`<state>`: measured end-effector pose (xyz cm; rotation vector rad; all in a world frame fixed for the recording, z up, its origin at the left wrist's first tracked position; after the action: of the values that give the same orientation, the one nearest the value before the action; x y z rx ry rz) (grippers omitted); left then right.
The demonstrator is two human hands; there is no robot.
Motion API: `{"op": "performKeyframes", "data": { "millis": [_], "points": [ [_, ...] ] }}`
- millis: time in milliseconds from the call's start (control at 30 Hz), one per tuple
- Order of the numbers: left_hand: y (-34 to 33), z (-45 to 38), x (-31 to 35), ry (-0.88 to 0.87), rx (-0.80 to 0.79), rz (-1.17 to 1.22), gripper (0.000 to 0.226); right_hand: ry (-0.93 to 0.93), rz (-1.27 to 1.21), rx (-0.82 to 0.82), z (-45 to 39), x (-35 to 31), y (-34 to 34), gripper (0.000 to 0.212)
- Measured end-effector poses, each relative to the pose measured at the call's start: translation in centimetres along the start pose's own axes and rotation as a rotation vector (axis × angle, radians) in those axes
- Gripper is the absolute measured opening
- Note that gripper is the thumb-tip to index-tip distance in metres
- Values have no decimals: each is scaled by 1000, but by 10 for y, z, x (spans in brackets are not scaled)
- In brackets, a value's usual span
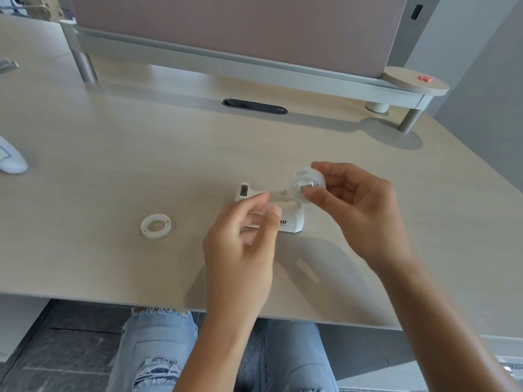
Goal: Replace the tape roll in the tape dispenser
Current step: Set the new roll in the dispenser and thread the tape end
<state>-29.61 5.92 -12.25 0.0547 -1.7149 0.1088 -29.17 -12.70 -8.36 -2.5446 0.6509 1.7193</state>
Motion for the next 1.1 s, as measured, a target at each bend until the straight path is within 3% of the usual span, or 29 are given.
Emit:
{"op": "performKeyframes", "data": {
  "millis": [133, 267, 767, 933, 1100],
  "points": [
    [-2, -5, -8, -158, -17, -376, 35, -2, 128, -43, -18, 3, -6, 19],
    [-4, -7, -13, -159, -72, -484, 38, -28, 227, -130, -24, 6, -13, 16],
    [-1, -8, -8, -141, -63, -403, 34, -60, 206, -189, -25, 12, -11, 21],
    [-8, -26, 7, -252, -3, -348, 32, -85, 95, -206, -29, 13, -7, 31],
    [-21, -49, 18, -195, -134, -282, 28, -70, -18, -207, -32, 13, 0, 33]
  ]
}}
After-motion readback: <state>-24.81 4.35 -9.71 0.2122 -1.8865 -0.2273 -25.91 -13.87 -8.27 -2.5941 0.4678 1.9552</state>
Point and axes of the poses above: each hand's wrist, its own z-axis away from the middle knuckle, its own y-axis out of the back of the hand, x = y × z, the point moved 3 cm from there along -z, towards the middle knuckle, and after that the axes turned 4 degrees about y, right-handed, at the moved point
